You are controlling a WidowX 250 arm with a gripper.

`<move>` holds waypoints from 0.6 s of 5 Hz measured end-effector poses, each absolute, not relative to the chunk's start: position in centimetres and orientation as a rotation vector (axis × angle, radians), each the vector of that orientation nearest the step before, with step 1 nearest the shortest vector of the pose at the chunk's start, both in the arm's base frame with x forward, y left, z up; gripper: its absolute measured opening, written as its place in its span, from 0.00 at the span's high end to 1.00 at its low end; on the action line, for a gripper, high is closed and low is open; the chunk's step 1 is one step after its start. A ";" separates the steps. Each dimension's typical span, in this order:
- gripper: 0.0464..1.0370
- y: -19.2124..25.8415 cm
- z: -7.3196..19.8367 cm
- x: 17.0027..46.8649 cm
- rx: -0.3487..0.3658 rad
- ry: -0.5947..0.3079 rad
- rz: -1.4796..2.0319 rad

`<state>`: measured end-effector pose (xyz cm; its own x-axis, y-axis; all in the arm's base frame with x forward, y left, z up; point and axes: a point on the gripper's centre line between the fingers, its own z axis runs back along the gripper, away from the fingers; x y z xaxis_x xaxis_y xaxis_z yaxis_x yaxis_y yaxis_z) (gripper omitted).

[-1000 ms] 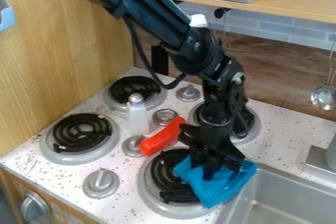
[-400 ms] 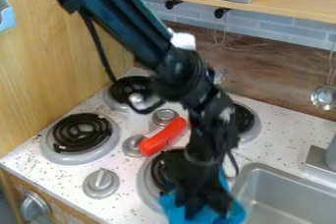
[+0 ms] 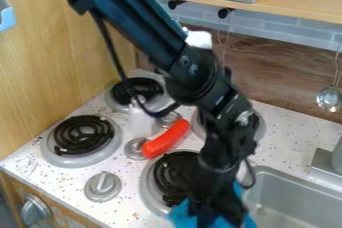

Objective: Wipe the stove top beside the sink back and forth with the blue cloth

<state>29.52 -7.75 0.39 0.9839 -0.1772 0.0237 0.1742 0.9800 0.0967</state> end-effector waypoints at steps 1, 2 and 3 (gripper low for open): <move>0.94 -8.4 0.9 32.5 0.084 -0.053 -0.169; 0.94 -7.0 1.5 36.0 0.085 -0.079 -0.103; 0.94 -5.4 1.2 38.3 0.091 -0.072 -0.046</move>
<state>38.28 -5.38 1.23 0.9963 -0.0496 0.0700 0.0430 0.9948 0.0923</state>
